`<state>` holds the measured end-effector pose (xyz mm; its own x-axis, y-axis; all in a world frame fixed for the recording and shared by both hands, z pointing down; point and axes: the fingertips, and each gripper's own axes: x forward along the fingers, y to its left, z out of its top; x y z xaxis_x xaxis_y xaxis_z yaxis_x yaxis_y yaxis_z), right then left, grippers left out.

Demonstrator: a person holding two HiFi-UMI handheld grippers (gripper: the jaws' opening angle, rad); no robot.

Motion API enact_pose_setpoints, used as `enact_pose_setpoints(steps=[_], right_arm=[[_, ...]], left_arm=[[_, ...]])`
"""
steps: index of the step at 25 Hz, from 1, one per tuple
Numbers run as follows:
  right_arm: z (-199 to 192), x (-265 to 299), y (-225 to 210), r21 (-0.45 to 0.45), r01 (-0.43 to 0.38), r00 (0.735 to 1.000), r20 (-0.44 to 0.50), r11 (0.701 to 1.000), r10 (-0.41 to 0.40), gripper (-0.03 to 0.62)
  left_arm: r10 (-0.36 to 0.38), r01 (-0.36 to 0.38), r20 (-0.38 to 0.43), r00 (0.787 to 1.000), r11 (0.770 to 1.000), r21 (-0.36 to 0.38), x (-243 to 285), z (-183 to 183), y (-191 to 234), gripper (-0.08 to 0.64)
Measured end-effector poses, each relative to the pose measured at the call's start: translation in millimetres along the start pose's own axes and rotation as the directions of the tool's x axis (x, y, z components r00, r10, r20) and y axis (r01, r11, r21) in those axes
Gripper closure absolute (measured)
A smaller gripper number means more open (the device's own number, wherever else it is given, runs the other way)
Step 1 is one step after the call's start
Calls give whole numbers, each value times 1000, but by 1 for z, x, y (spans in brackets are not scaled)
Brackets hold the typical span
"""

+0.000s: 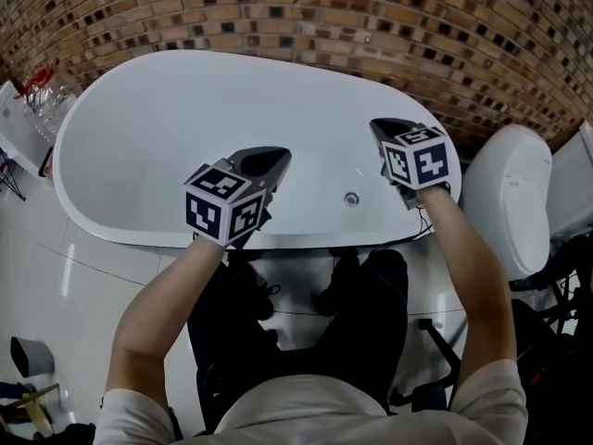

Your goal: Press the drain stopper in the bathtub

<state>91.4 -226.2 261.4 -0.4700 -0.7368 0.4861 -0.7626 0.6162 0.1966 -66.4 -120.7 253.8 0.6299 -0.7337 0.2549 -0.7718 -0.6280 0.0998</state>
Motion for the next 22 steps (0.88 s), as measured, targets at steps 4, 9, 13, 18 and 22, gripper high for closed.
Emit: enact_pose_setpoints(steps=[4,9,13,18,22], right_arm=[[-19,26,-12,16,-4,999,-40,1000,4,577],[-47,60,-24,50,-8,995,-94,999,12,577],[-70,88,-33,74,-6,990,-139,997,16,577],[-97,123,-42,76,-12,981,-191,997,26,577],[-121,145,-47,87,-15,971,-236,996,35,577]], left_arm=[[-4,4,-24,1000,1000,-21,22,-13,12,552],[-6,3,-64,998,999,-51,47,-34,27,552],[-10,4,-105,994,998,-66,69,-55,40,552],[-22,8,-147,989,996,-92,98,-77,55,552],[-40,21,-178,983,994,-108,119,-92,60,552]])
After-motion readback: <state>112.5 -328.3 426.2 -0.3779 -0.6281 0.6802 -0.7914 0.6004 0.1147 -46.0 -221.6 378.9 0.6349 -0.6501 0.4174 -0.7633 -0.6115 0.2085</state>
